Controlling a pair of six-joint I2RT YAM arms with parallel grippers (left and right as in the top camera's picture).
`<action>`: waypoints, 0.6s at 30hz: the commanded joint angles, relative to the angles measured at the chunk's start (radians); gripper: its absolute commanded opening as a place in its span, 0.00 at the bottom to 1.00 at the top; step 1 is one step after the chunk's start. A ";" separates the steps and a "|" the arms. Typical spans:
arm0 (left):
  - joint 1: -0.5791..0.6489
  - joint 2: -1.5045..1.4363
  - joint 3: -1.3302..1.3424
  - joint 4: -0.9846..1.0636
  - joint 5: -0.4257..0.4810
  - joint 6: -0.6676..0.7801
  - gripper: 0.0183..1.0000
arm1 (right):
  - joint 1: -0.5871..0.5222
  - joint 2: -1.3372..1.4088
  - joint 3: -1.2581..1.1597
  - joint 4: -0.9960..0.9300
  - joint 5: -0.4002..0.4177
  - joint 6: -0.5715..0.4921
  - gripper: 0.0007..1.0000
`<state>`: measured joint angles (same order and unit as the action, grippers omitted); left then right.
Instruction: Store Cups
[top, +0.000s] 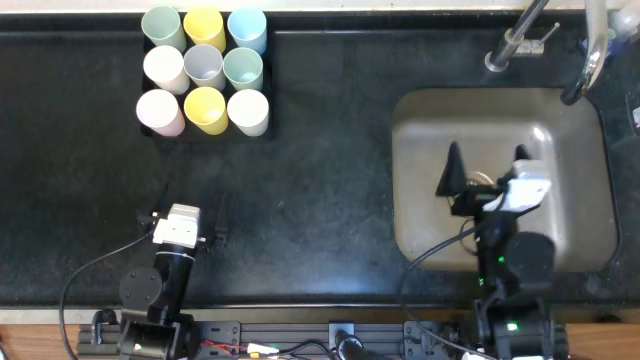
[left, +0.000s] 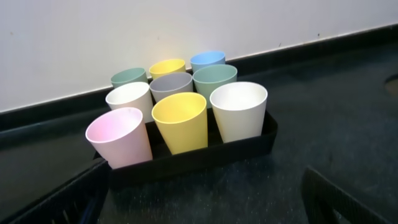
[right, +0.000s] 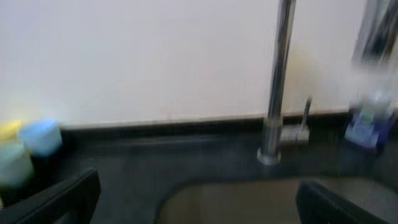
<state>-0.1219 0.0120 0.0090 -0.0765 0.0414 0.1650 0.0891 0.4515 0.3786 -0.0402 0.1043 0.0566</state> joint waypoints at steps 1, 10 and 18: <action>0.007 -0.009 -0.001 -0.005 0.002 0.014 1.00 | 0.017 -0.073 -0.198 0.040 -0.007 -0.015 1.00; 0.006 -0.009 -0.001 -0.005 0.002 0.014 1.00 | -0.009 -0.154 -0.370 0.116 -0.007 -0.015 1.00; 0.007 -0.009 -0.001 -0.005 0.002 0.014 1.00 | -0.045 -0.401 -0.374 -0.032 -0.011 -0.015 1.00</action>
<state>-0.1219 0.0120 0.0090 -0.0769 0.0414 0.1650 0.0467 0.0967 0.0177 -0.0742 0.1009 0.0475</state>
